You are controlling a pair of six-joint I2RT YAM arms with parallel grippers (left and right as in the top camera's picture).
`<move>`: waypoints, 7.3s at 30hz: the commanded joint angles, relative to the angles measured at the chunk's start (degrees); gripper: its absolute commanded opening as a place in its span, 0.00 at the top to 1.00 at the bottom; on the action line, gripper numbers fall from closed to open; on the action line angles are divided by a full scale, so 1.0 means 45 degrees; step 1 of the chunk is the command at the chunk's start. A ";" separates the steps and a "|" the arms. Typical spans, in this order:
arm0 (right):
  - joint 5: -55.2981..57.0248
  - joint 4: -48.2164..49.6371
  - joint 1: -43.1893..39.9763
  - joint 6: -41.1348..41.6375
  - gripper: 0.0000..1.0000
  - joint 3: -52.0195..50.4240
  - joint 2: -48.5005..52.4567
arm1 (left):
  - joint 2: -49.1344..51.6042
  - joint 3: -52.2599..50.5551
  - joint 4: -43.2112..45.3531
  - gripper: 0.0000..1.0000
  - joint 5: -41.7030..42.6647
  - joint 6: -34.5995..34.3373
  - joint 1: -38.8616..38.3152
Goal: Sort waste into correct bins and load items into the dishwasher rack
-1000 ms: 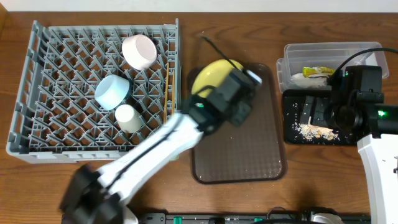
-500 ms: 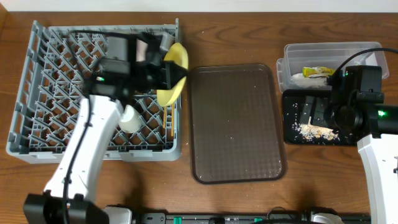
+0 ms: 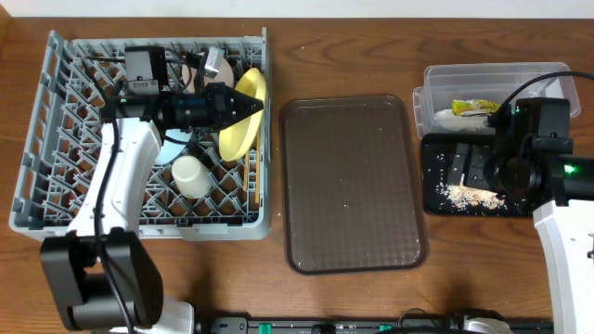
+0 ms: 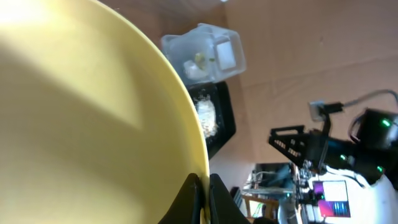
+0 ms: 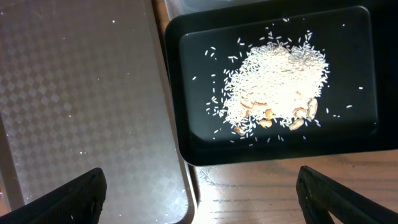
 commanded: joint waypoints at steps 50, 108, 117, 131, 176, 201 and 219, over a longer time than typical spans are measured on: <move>-0.1205 0.2681 -0.0073 -0.0704 0.01 0.0136 0.0087 | -0.2205 -0.0024 -0.1365 0.22 -0.9792 0.0199 -0.0083; 0.0015 -0.0476 0.0165 -0.0602 0.01 -0.5226 -0.9262 | -1.5135 -0.5542 -0.4663 0.03 -1.4586 0.0913 -0.0597; 0.0262 0.3483 0.1438 -0.0782 0.01 -0.7567 -1.2696 | -1.5091 -0.5542 -0.4668 0.03 -1.4586 0.0913 -0.0597; 0.0461 1.3318 0.1685 -0.0777 0.01 -1.3828 -1.5761 | -1.5076 -0.5542 -0.4668 0.03 -1.4586 0.0913 -0.0597; 0.0554 1.3304 0.1685 -0.0772 0.01 -1.5348 -1.5708 | -1.5601 -0.5916 -0.4906 0.02 -1.4610 0.0967 -0.0597; 0.0554 1.3304 0.1685 -0.0772 0.01 -1.5348 -1.5708 | -2.1357 -1.6708 0.8340 0.02 -1.6320 0.0204 -0.1205; 0.0554 1.3304 0.1685 -0.0767 0.01 -1.5348 -1.5708 | -2.1318 -1.6704 0.6212 0.02 -1.5402 0.0228 -0.1219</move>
